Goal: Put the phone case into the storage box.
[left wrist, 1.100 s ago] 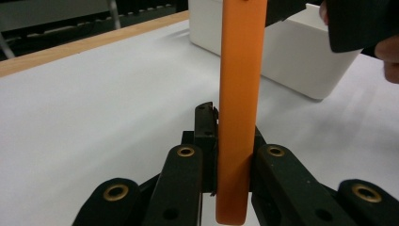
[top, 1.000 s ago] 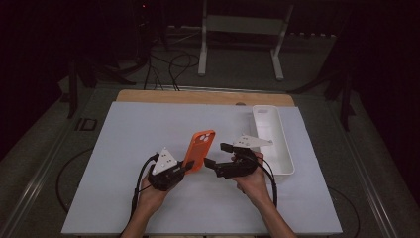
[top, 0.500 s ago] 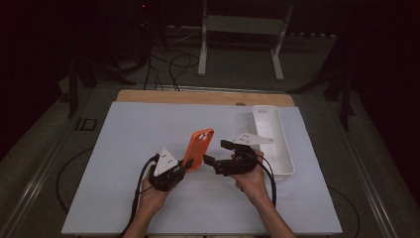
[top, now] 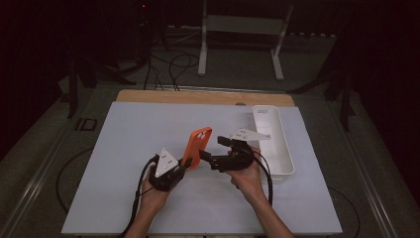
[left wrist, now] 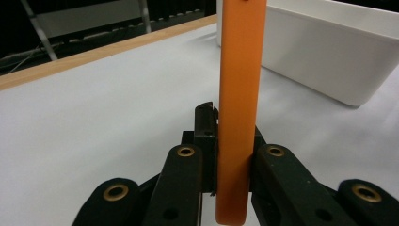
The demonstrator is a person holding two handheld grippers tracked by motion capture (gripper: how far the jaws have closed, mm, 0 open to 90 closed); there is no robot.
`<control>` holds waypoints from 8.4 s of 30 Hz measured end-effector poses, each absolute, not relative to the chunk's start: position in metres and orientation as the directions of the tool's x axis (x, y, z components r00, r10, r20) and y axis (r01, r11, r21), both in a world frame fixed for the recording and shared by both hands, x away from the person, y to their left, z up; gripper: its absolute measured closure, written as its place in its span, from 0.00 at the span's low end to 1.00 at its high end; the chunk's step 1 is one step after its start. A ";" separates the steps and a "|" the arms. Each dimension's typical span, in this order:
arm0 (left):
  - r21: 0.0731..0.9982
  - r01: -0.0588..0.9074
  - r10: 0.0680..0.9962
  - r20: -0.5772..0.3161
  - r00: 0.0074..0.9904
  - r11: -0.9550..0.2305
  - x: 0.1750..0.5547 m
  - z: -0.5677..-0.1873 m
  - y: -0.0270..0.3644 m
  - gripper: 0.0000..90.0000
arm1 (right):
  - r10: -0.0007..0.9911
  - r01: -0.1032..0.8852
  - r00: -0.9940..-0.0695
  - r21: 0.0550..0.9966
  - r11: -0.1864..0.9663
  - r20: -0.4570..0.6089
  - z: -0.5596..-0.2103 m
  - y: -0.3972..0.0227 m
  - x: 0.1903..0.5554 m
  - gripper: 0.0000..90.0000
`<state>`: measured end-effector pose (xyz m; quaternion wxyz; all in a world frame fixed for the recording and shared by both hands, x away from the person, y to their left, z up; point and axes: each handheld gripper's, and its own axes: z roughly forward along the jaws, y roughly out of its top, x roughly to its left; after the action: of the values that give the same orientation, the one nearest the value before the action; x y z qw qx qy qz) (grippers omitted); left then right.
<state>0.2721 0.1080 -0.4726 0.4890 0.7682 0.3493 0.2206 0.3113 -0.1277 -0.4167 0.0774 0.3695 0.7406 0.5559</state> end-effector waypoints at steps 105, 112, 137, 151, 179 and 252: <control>0.873 0.376 0.788 0.014 0.616 -0.310 0.270 -0.481 0.084 0.11 | 0.697 0.496 -0.643 0.866 0.062 0.318 -0.410 -0.098 0.320 0.18; 0.877 0.379 0.789 0.000 0.614 -0.295 0.270 -0.479 0.088 0.08 | 0.702 0.492 -0.640 0.868 0.062 0.313 -0.408 -0.098 0.322 0.18; 0.879 0.388 0.808 -0.004 0.589 -0.278 0.274 -0.474 0.100 0.09 | 0.753 0.474 -0.595 0.879 0.046 0.281 -0.396 -0.107 0.343 0.18; 0.872 0.394 0.803 -0.003 0.596 -0.289 0.275 -0.472 0.108 0.05 | 0.783 0.461 -0.569 0.886 0.049 0.252 -0.390 -0.117 0.356 0.18; 0.890 0.387 0.829 -0.020 0.559 -0.239 0.268 -0.477 0.153 0.00 | 0.821 0.466 -0.523 0.884 0.050 0.229 -0.379 -0.126 0.376 0.18; 0.916 0.340 0.864 0.013 0.504 -0.212 0.235 -0.497 0.221 0.00 | 0.897 0.465 -0.379 0.885 -0.028 0.227 -0.357 -0.146 0.423 0.18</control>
<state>0.2347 0.2205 -0.4966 0.4721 0.7274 0.4136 0.2774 0.4229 -0.1457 -0.3574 0.2161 0.5138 0.6629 0.4998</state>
